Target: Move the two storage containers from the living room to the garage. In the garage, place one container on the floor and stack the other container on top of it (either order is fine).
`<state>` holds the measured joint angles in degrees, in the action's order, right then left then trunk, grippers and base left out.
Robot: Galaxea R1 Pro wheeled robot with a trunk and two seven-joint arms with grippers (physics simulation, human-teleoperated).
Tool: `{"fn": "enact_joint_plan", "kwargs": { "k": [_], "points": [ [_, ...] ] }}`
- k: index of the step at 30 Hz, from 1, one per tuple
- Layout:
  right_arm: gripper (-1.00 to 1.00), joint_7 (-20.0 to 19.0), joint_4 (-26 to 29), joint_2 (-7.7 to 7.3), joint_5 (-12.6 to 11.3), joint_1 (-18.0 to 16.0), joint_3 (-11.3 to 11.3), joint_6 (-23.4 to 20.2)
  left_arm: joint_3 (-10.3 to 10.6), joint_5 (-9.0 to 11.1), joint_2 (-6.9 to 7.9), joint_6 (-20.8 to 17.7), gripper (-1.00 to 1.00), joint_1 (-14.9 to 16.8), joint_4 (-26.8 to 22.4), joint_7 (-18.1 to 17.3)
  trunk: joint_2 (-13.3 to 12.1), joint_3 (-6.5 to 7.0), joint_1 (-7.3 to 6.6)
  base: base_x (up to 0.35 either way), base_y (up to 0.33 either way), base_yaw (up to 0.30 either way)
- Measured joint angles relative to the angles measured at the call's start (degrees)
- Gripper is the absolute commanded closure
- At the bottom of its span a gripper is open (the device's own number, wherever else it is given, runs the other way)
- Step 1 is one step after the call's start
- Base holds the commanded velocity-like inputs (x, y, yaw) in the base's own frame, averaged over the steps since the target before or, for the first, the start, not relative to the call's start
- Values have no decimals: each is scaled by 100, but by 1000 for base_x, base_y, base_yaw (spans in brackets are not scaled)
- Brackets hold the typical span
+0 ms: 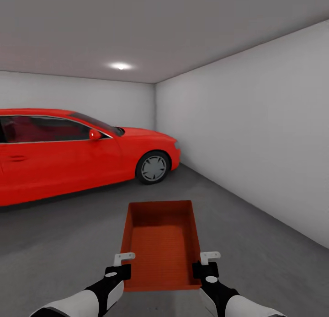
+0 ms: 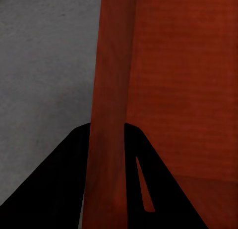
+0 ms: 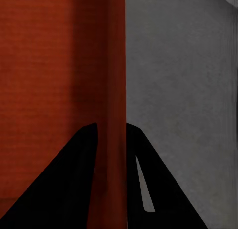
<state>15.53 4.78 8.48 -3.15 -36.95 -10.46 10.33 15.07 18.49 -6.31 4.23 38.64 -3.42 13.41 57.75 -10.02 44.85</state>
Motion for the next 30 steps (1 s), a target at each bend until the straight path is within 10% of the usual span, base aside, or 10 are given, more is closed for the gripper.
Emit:
{"fn": "enact_joint_plan", "kwargs": {
  "k": [30],
  "points": [
    [100, 1, 0, 0, -7, 3, -2, 0, -1, -6, 0, -5, 100, 0, 0, 0, 0, 0, 0, 307, 203, -261]
  ]
}}
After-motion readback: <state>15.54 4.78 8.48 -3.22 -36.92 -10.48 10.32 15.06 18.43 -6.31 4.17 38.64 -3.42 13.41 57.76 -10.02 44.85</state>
